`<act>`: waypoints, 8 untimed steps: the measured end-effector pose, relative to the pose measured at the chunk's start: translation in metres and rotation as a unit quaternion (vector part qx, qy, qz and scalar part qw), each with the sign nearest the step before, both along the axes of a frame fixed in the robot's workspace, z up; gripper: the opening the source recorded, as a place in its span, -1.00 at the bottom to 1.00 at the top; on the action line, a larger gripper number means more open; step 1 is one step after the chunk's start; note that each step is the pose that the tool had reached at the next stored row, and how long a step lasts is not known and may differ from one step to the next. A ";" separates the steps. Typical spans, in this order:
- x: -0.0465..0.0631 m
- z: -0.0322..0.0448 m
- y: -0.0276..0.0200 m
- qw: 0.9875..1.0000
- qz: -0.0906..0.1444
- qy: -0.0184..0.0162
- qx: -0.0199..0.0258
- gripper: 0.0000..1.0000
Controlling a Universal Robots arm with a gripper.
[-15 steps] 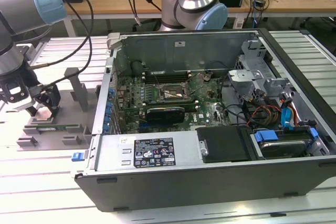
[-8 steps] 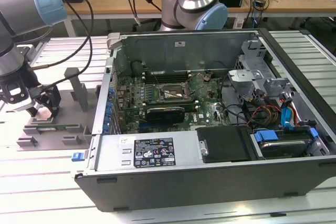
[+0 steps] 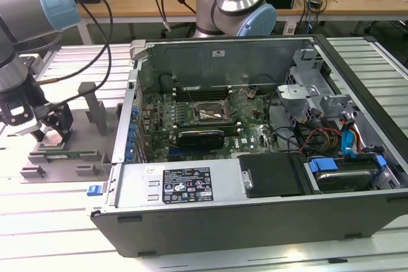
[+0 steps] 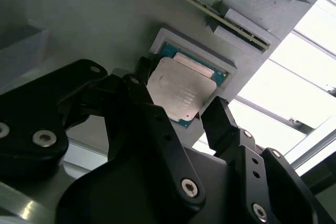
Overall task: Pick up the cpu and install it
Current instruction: 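Pick up the cpu and move it towards the insertion slot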
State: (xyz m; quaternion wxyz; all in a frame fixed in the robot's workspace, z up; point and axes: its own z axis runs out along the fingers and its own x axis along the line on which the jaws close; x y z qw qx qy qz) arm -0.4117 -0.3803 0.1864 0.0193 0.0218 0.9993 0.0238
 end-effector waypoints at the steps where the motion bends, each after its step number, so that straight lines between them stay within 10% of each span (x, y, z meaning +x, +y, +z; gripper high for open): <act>1: 0.000 0.0003 0.0000 1.000 0.000 0.000 0.000 0.33; 8: 0.000 0.0006 0.0000 1.000 0.000 0.000 0.000 0.17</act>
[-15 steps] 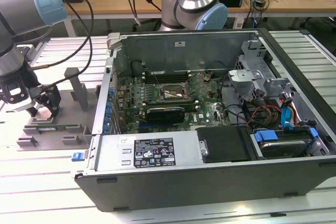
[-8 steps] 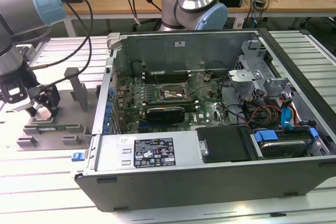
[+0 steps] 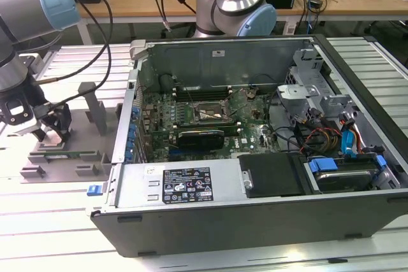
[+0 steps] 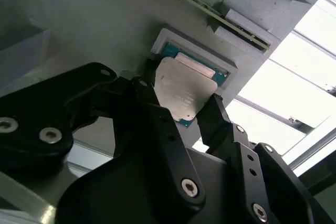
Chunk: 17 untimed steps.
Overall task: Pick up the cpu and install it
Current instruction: 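Pick up the cpu and move it towards the insertion slot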
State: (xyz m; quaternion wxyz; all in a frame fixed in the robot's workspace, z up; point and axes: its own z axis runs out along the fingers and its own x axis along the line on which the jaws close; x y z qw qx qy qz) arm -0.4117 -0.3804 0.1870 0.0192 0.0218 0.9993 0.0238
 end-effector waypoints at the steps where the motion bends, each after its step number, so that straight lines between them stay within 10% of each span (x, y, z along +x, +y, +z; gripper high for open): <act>1: 0.000 0.0000 0.0000 1.000 0.000 0.000 0.000 0.09; 17: 0.000 0.0157 0.0000 1.000 0.004 0.000 0.000 0.09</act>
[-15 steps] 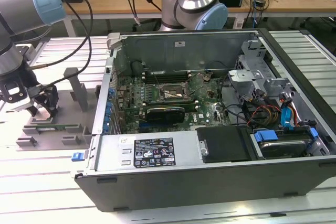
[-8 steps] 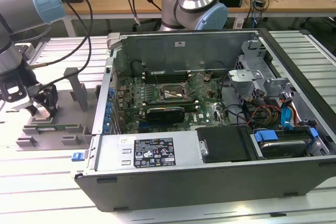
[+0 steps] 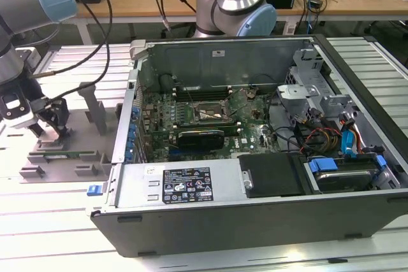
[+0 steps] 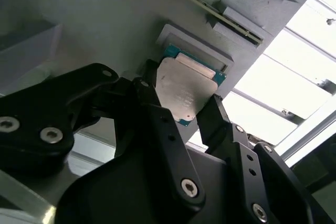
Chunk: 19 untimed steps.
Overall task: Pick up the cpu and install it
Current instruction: 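Pick up the cpu and move it towards the insertion slot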
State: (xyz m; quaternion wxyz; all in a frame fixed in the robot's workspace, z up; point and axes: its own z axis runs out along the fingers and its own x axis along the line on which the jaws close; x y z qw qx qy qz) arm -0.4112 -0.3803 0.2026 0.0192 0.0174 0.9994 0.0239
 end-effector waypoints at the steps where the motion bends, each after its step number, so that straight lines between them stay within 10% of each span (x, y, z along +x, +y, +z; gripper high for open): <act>1: 0.000 0.0022 0.0000 1.000 0.000 0.000 0.000 0.09; 19: 0.000 0.0414 0.0004 1.000 0.000 0.000 0.000 0.09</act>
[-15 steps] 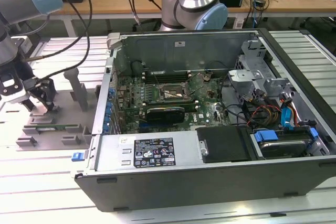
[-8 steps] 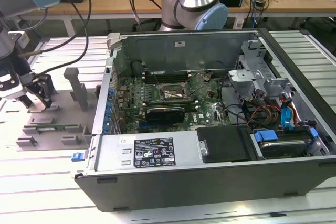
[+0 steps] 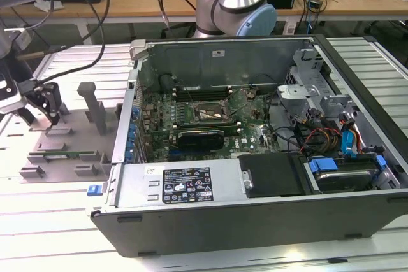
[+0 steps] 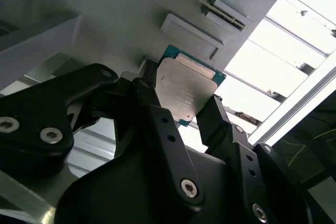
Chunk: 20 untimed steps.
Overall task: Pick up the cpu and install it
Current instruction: 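Pick up the cpu and move it towards the insertion slot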
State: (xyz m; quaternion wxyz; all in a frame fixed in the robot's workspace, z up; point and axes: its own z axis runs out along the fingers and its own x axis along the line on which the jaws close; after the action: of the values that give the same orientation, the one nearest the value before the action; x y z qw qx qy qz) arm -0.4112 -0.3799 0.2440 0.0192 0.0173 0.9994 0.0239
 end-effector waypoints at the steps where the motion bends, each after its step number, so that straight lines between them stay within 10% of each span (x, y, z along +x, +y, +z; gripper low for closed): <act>1: 0.000 0.0018 0.0000 1.000 0.000 0.000 0.000 0.09; 20: 0.000 0.0556 0.0013 1.000 0.000 0.000 0.000 0.09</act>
State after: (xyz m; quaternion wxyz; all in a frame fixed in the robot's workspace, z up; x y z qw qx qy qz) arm -0.4112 -0.3786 0.2997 0.0191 0.0172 0.9994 0.0239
